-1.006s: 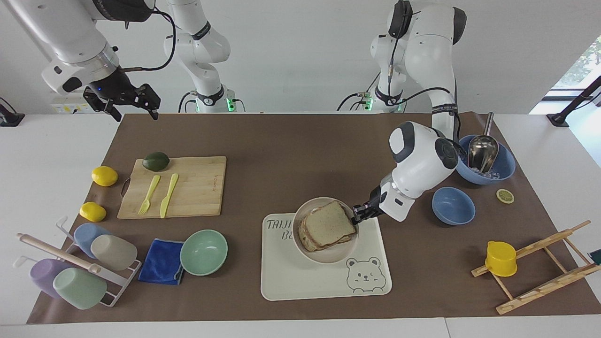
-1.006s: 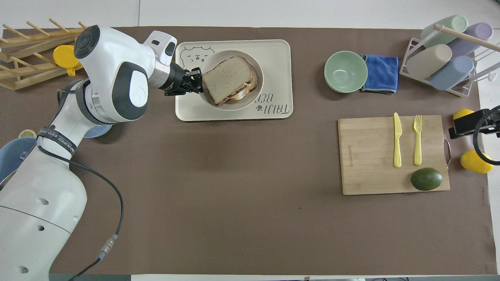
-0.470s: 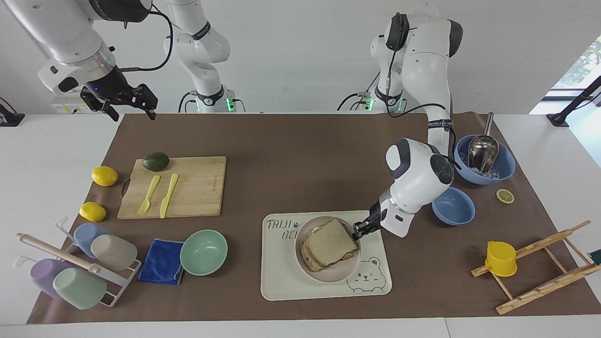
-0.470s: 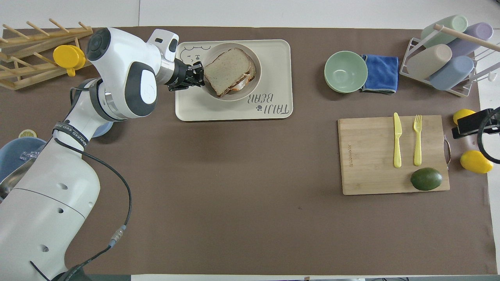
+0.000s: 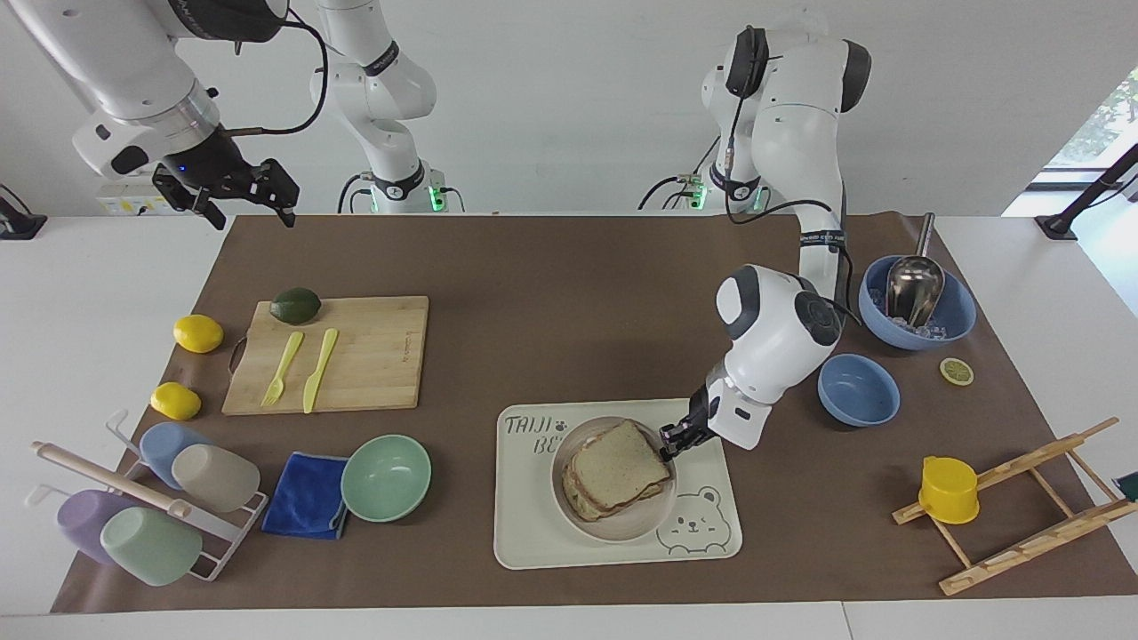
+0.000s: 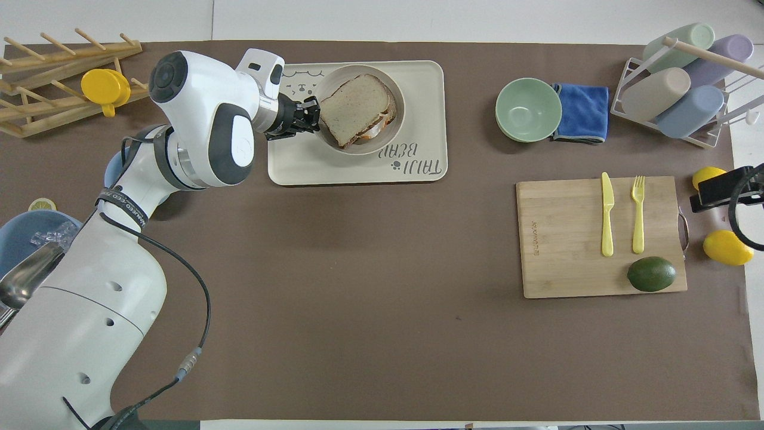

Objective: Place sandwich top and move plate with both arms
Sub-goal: 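Lower the plate onto the tray and open the left gripper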

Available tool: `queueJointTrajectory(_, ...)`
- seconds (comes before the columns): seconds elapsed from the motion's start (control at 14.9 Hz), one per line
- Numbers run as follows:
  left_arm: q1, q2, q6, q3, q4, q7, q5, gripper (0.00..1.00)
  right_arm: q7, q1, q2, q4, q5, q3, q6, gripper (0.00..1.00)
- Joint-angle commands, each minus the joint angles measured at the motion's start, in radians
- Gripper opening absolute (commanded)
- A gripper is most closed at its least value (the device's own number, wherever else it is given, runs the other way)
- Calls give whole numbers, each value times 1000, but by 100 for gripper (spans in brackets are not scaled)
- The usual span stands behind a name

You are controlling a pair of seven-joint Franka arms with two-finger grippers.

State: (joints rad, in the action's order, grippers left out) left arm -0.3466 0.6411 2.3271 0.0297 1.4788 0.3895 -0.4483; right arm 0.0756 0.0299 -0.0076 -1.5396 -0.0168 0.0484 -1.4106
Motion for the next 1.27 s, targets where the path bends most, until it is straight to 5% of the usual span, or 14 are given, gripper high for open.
queueJointTrajectory(0.0,-22,-14,51,-13,40,20,19,0,29,10,-9,-5,0,-7,4,100)
queueJointTrajectory(0.07,-22,-17,51,-13,40,20,25,0,29,10,-11,-5,0,-7,4,100)
queueJointTrajectory(0.13,-22,-17,49,-13,40,19,26,12,29,10,-11,-7,0,-7,4,100)
queueJointTrajectory(0.2,-23,-18,46,-13,41,19,26,73,29,10,-11,-7,0,-7,5,100)
queueJointTrajectory(0.27,-23,-18,43,-13,43,19,26,100,29,10,-12,-7,0,-7,5,100)
queueJointTrajectory(1.21,3,-37,-87,-13,37,-40,103,100,29,8,-14,-11,-2,-9,10,100)
